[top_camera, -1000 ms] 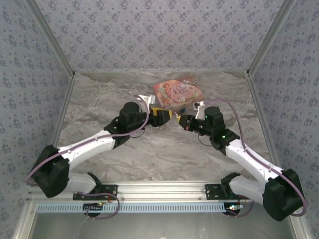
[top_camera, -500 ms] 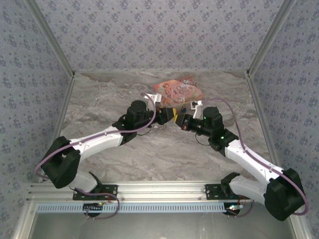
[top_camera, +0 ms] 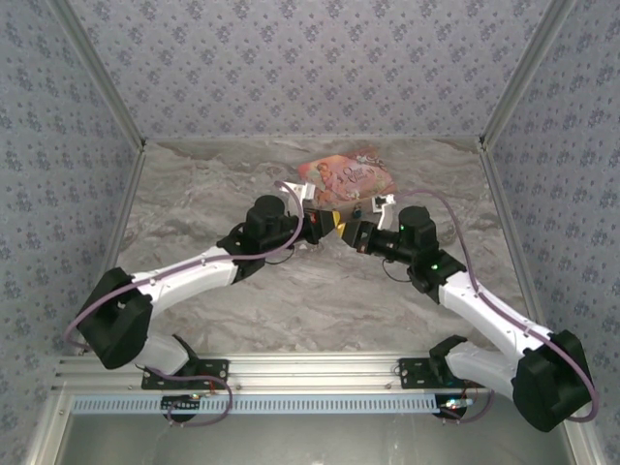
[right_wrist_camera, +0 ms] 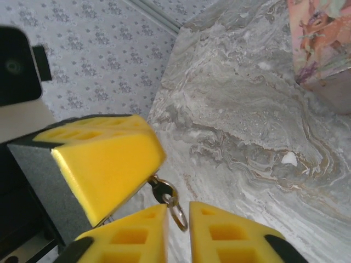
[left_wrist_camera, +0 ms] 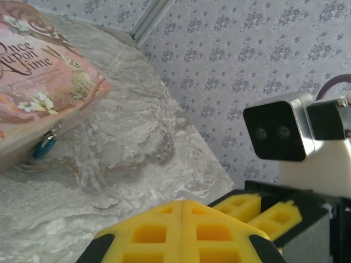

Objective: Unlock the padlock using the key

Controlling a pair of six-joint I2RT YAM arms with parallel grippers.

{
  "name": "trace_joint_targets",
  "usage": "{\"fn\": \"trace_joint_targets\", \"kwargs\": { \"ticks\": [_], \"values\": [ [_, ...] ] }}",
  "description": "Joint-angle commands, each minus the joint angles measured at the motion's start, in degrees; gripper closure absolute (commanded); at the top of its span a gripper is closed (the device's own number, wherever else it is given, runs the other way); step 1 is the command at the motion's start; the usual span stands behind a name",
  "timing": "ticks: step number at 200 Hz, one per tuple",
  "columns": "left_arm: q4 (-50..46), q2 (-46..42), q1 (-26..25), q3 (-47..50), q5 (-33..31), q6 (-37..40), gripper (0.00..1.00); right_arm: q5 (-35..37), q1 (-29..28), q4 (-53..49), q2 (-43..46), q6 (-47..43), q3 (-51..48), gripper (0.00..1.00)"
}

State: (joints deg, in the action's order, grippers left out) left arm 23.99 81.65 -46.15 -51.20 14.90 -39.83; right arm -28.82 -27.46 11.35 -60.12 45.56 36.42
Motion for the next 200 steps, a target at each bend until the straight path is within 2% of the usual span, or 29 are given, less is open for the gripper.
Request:
{"fn": "trace_joint_targets", "kwargs": {
  "ticks": [1,43,79,105,140,200],
  "values": [
    [-4.34,-4.41,-0.03,-3.11,-1.02,5.0,1.0,-8.19,3.89,0.29,1.83,-3.94,-0.15,0.72],
    [-11.93,-8.07,0.16,-6.58,0.37,10.23,1.0,-18.72,10.75,7.69,2.87,-4.64,-0.21,0.57],
    [-14.23,-9.43,0.34,-8.73,1.95,11.44,1.0,-23.32,9.49,16.59,2.29,-2.36,1.04,0.5],
    [-14.3,-9.58,0.33,-9.42,2.65,11.53,1.0,-23.21,6.91,17.3,1.51,-3.25,2.51,0.49],
    [-14.21,-9.58,0.29,-9.78,3.19,11.53,1.0,-22.64,3.55,17.21,-1.46,-4.4,5.05,0.54],
    [-13.31,-9.75,0.4,-9.39,3.3,11.03,1.0,-21.98,2.98,16.24,-3.86,-4.83,6.73,0.6]
  ]
}}
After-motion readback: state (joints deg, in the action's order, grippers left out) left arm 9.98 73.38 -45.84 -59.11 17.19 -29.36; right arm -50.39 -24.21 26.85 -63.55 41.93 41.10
